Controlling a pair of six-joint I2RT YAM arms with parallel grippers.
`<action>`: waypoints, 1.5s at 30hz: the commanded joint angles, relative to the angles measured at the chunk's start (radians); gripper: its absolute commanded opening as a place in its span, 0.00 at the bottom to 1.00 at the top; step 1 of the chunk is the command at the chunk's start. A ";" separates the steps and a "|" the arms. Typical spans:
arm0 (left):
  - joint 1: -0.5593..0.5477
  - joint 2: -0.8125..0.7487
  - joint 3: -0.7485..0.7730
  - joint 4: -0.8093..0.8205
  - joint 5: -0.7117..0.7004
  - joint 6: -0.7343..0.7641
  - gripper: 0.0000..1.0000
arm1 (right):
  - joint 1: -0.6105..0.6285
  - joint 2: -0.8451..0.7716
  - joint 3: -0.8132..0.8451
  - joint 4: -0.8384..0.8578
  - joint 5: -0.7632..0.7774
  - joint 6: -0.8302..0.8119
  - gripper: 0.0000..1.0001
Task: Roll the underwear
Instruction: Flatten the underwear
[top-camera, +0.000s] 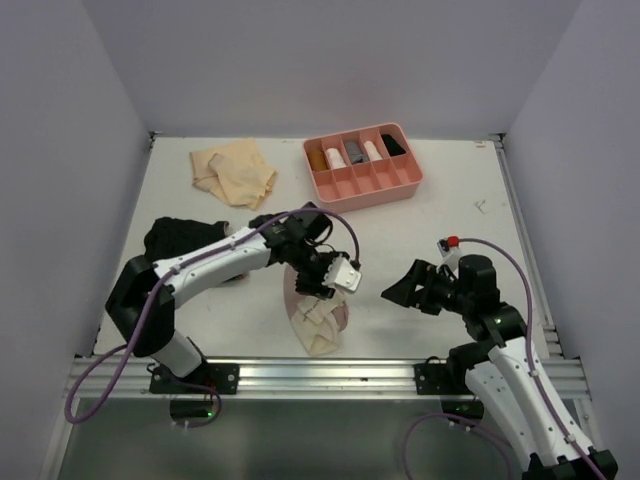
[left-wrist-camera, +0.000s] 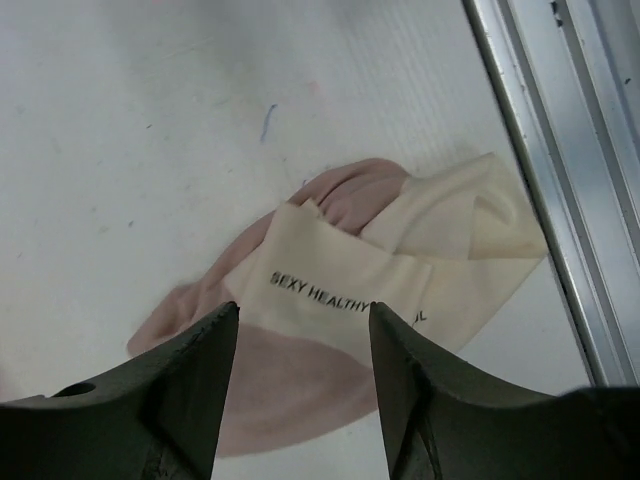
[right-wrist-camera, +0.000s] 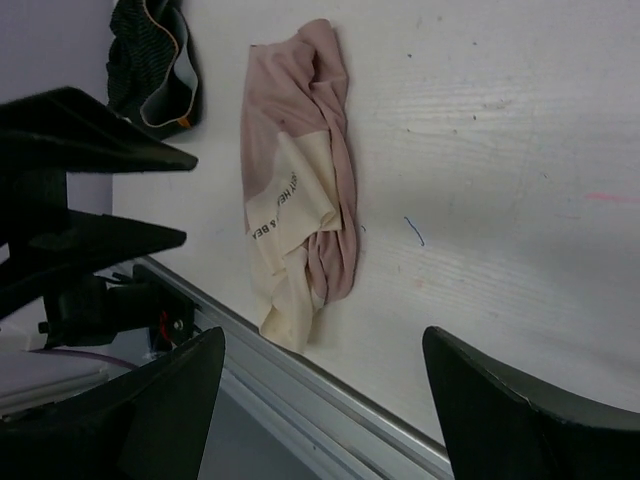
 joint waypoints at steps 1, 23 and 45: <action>-0.099 0.076 0.035 0.007 -0.047 0.117 0.58 | 0.003 0.022 0.034 -0.120 0.041 -0.025 0.84; -0.131 0.334 0.096 0.039 -0.062 0.242 0.36 | 0.005 0.094 0.054 -0.113 0.054 -0.084 0.78; 0.320 -0.011 -0.083 0.293 -0.111 -0.206 0.00 | 0.425 0.543 0.289 0.197 0.198 -0.092 0.38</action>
